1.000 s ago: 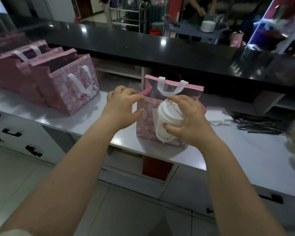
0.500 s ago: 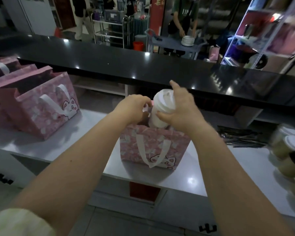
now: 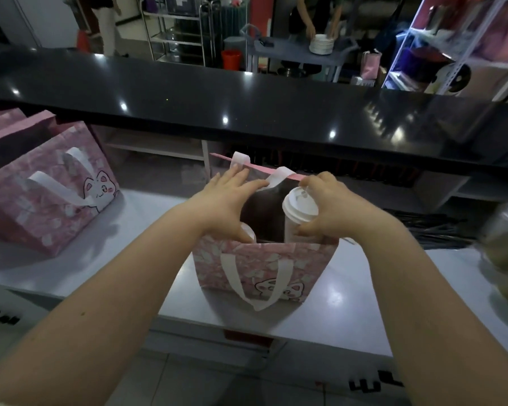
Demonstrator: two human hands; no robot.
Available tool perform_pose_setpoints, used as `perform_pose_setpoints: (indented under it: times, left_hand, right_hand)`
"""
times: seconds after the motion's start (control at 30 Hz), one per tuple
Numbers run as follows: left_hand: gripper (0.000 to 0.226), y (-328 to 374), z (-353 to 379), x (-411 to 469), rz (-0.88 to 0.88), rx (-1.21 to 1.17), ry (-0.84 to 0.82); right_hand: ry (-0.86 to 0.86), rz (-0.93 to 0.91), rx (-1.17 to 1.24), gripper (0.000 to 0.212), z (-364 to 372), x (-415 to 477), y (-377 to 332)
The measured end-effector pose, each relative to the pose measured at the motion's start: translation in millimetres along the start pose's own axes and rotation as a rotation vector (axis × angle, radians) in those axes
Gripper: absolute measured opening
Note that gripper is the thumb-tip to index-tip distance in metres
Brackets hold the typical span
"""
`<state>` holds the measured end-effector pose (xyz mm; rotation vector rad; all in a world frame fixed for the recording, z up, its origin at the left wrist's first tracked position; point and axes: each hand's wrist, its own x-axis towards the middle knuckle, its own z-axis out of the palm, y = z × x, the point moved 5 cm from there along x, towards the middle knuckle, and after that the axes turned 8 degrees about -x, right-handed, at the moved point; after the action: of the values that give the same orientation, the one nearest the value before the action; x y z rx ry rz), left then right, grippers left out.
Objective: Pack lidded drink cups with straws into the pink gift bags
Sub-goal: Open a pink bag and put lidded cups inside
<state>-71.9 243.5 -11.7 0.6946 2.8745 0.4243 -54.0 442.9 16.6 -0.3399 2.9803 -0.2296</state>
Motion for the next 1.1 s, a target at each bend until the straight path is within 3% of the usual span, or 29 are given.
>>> perform_pose_setpoints:
  times: [0.17, 0.3, 0.5, 0.83, 0.97, 1.1]
  left_hand:
    - [0.137, 1.8, 8.4, -3.0, 0.052, 0.060, -0.084]
    - [0.141, 2.6, 19.1, -12.1, 0.099, 0.166, -0.084]
    - [0.143, 4.2, 22.6, -16.7, 0.142, 0.187, -0.059]
    - [0.139, 1.3, 25.0, -21.9, 0.180, 0.169, 0.004]
    - [0.139, 3.1, 24.8, -25.1, 0.190, 0.181, 0.018]
    - [0.137, 1.6, 26.2, -26.9, 0.172, 0.201, 0.005]
  right_hand:
    - [-0.003, 0.078, -0.366, 0.076, 12.4, 6.6, -15.2]
    - [-0.047, 0.089, -0.469, 0.071, 36.0, 11.3, -29.4]
    - [-0.022, 0.067, -0.468, 0.070, 60.7, 8.0, -42.1]
    - [-0.092, 0.046, -0.383, 0.085, 104.2, -2.7, -48.9]
    - [-0.210, 0.056, -0.193, 0.093, 120.4, -8.0, -39.2]
    - [-0.236, 0.072, -0.052, 0.087, 130.0, -6.4, -32.5]
